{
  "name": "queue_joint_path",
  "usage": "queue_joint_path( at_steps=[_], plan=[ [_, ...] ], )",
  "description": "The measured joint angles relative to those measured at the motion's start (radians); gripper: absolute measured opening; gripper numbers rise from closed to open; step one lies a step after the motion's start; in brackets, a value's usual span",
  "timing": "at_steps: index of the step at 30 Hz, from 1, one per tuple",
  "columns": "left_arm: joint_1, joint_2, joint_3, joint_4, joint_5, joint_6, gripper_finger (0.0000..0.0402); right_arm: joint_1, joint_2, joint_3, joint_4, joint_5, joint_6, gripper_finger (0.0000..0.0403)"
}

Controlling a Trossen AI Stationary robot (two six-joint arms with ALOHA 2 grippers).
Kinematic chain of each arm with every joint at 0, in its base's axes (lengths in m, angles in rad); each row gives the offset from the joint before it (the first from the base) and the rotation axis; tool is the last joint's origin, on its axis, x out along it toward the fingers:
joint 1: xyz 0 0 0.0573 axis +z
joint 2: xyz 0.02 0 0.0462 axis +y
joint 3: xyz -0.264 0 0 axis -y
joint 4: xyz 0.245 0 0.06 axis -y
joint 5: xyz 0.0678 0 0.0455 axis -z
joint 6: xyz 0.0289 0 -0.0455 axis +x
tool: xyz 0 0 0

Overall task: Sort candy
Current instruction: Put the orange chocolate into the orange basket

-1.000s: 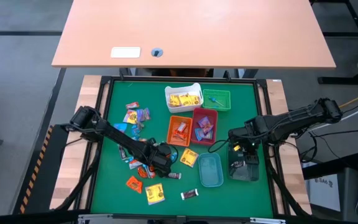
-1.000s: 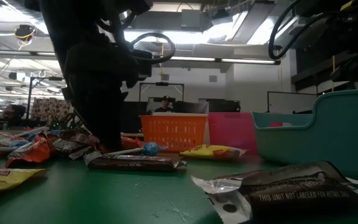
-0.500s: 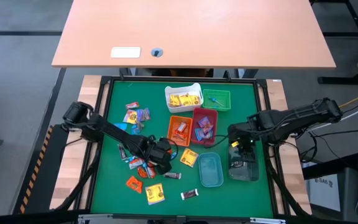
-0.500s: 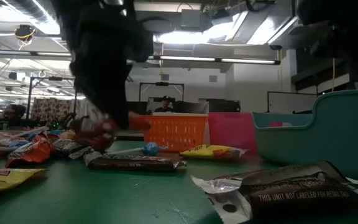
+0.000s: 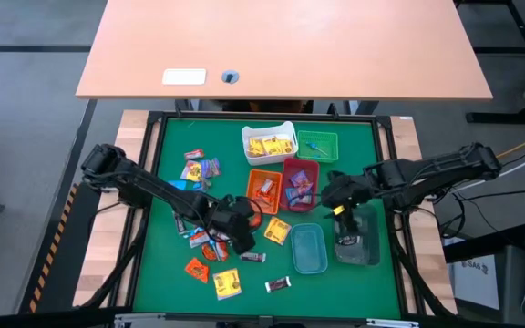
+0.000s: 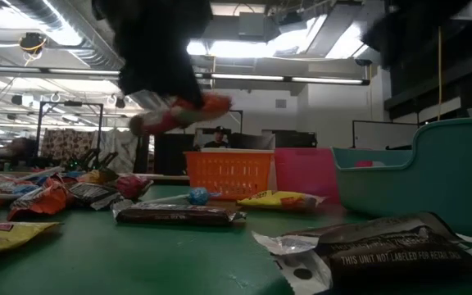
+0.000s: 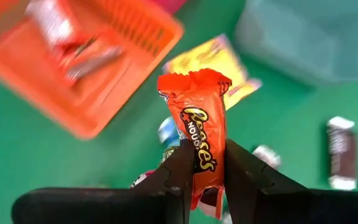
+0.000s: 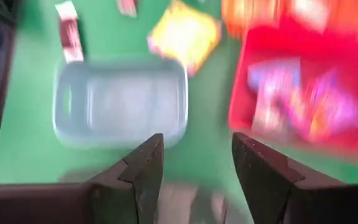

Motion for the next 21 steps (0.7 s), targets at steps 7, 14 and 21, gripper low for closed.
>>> queue_joint_path(
  at_steps=[7, 14, 21],
  plan=[
    [0.005, 0.000, 0.000, 0.154, -0.001, 0.084, 0.0059, 0.000, 0.057, 0.001, 0.338, -0.004, -0.258, 0.0189],
    [0.005, 0.000, 0.000, 0.210, 0.006, 0.099, 0.0059, 0.000, 0.179, 0.001, 0.491, -0.018, -0.440, 0.0188],
    [0.010, 0.000, 0.000, 0.253, 0.005, 0.100, 0.0059, 0.001, 0.281, 0.001, 0.610, -0.019, -0.550, 0.0188]
  ],
)
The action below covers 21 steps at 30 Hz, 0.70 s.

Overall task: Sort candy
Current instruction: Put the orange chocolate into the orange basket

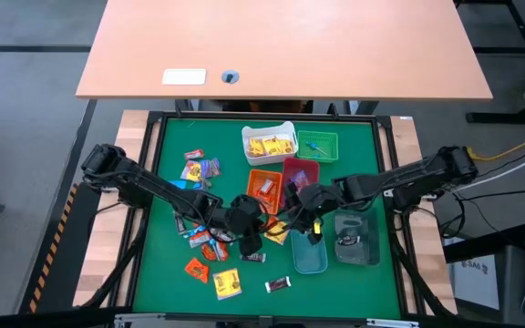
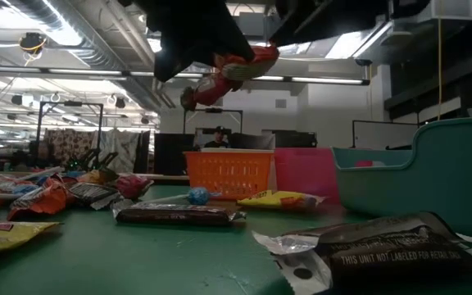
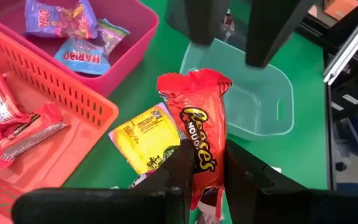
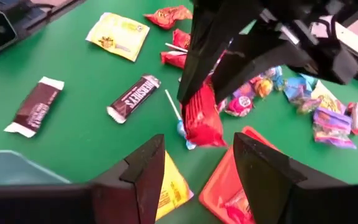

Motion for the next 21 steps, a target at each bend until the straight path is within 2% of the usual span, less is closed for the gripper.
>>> queue_joint_path(
  at_steps=[13, 16, 21],
  plan=[
    [0.001, 0.000, 0.000, 0.049, 0.000, 0.000, 0.0059, 0.000, 0.049, 0.000, 0.063, 0.001, -0.044, 0.0182],
    [0.001, 0.000, 0.000, 0.050, 0.000, 0.000, 0.0059, 0.000, 0.049, 0.000, 0.064, 0.001, -0.044, 0.0156],
    [0.001, 0.000, 0.000, 0.050, 0.000, 0.000, 0.0059, -0.001, 0.049, 0.000, 0.062, 0.006, -0.044, 0.0090]
  ],
)
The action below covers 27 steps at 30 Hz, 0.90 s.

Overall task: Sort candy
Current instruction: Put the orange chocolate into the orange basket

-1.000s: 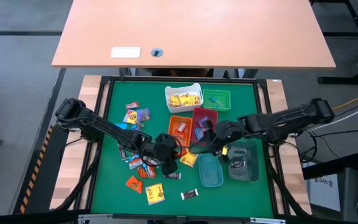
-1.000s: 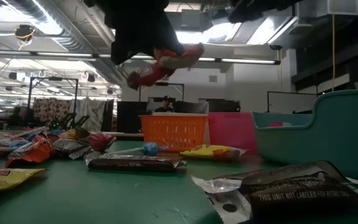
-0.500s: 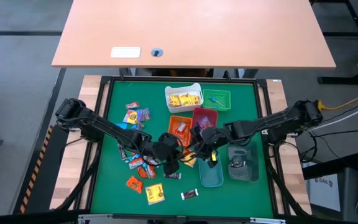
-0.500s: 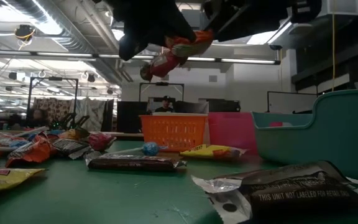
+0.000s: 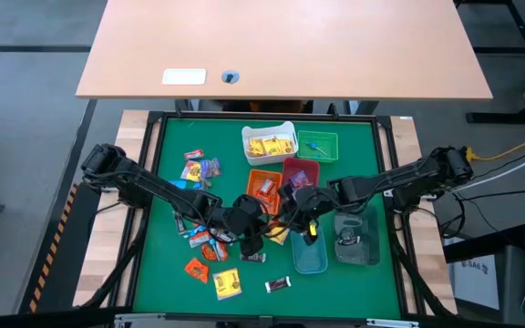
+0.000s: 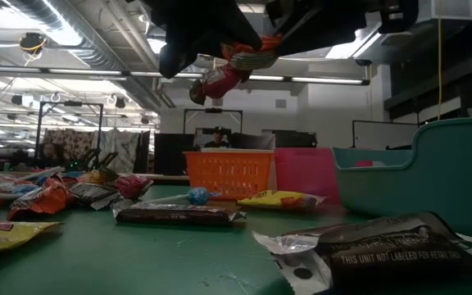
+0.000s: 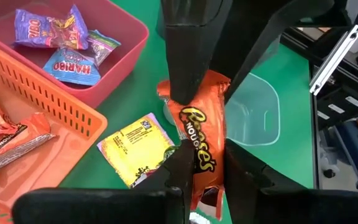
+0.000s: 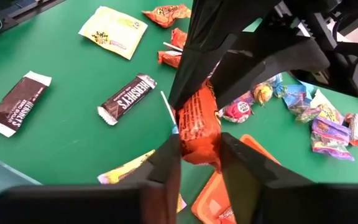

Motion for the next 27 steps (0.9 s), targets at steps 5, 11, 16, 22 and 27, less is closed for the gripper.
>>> queue_joint_path(
  at_steps=[5, 11, 16, 22, 27],
  plan=[
    [0.000, 0.000, 0.000, -0.002, 0.000, 0.000, 0.0059, 0.000, 0.000, 0.000, -0.001, 0.001, 0.000, 0.0030],
    [0.000, 0.000, 0.000, -0.006, -0.001, 0.000, 0.0071, 0.000, 0.000, 0.000, -0.004, 0.001, 0.000, 0.0005],
    [0.000, 0.000, 0.000, -0.017, -0.002, 0.000, 0.0097, 0.000, 0.000, 0.000, -0.005, -0.005, 0.000, 0.0008],
    [-0.002, -0.002, 0.002, -0.068, 0.000, 0.000, 0.0132, 0.000, 0.000, -0.001, -0.005, -0.004, 0.000, 0.0004],
    [-0.009, -0.001, 0.001, -0.139, 0.077, 0.001, 0.0141, -0.002, -0.001, -0.001, -0.003, 0.107, -0.045, 0.0007]
  ],
)
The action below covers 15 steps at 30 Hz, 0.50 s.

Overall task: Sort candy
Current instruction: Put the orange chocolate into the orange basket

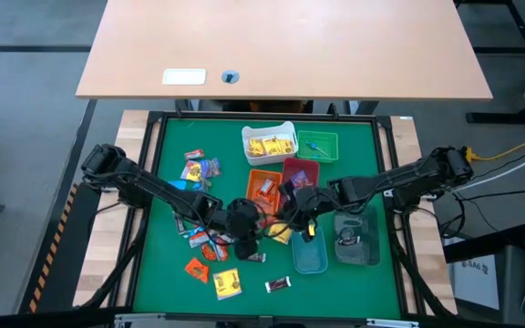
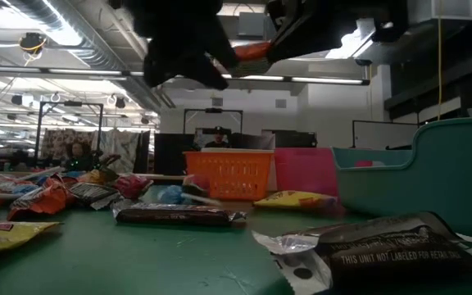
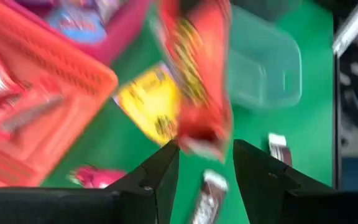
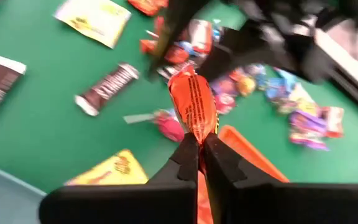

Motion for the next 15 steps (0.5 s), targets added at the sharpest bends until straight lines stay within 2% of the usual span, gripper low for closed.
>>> queue_joint_path(
  at_steps=[4, 15],
  plan=[
    [-0.005, 0.000, 0.000, -0.066, 0.054, -0.002, 0.0141, -0.032, 0.004, 0.000, 0.000, 0.077, -0.029, 0.0008],
    [-0.023, 0.000, 0.000, -0.227, 0.002, -0.008, 0.0141, -0.167, 0.065, 0.000, 0.038, 0.055, -0.026, 0.0009]
  ],
)
